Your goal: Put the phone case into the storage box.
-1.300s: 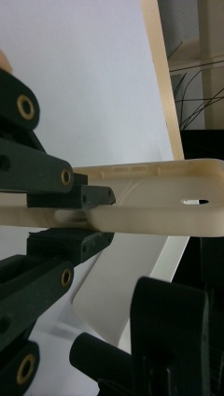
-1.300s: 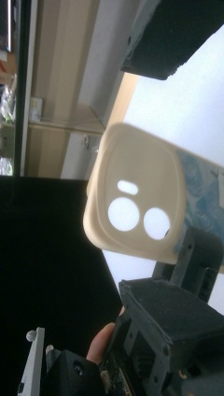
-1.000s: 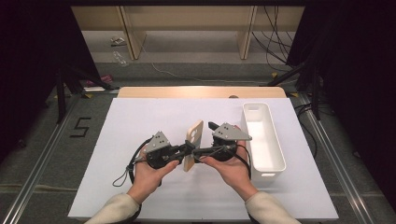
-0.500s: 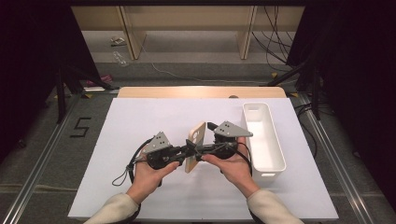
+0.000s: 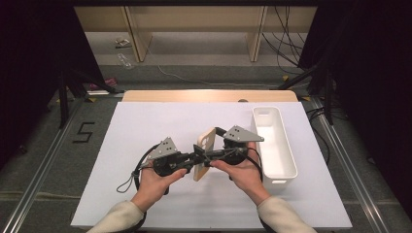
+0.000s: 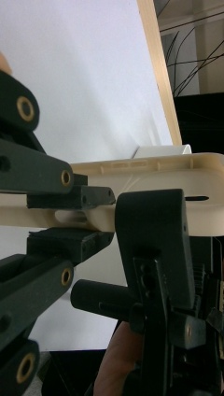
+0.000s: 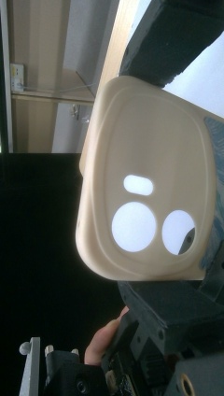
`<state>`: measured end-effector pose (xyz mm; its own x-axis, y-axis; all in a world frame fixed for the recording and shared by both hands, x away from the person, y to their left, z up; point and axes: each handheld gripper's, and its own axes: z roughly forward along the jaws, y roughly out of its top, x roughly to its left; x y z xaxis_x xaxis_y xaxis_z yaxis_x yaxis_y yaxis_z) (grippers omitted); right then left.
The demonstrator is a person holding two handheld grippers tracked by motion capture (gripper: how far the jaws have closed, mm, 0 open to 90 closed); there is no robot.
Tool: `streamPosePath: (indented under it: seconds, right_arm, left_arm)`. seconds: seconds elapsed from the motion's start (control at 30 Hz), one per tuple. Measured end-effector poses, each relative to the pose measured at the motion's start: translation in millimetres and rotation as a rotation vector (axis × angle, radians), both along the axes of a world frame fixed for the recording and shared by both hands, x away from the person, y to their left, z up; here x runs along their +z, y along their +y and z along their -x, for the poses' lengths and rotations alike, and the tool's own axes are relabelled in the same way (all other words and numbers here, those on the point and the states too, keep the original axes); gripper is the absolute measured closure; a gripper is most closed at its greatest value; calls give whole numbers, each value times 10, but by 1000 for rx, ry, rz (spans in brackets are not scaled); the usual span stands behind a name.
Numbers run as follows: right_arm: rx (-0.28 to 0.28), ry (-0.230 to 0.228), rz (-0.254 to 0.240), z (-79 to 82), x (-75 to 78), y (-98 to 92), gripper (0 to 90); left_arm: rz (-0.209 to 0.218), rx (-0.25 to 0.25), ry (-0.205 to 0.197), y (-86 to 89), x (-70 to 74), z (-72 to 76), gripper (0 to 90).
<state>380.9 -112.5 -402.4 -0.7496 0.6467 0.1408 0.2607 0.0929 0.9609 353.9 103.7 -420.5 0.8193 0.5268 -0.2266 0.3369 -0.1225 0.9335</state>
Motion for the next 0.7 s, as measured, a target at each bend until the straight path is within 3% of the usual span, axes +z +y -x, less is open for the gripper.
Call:
streamPosePath:
  seconds: [0.7]
  right_arm:
    - [-3,-2,-21,1,6,-5,62]
  left_arm:
    - [6,-9,3,-4,-3,-1,804]
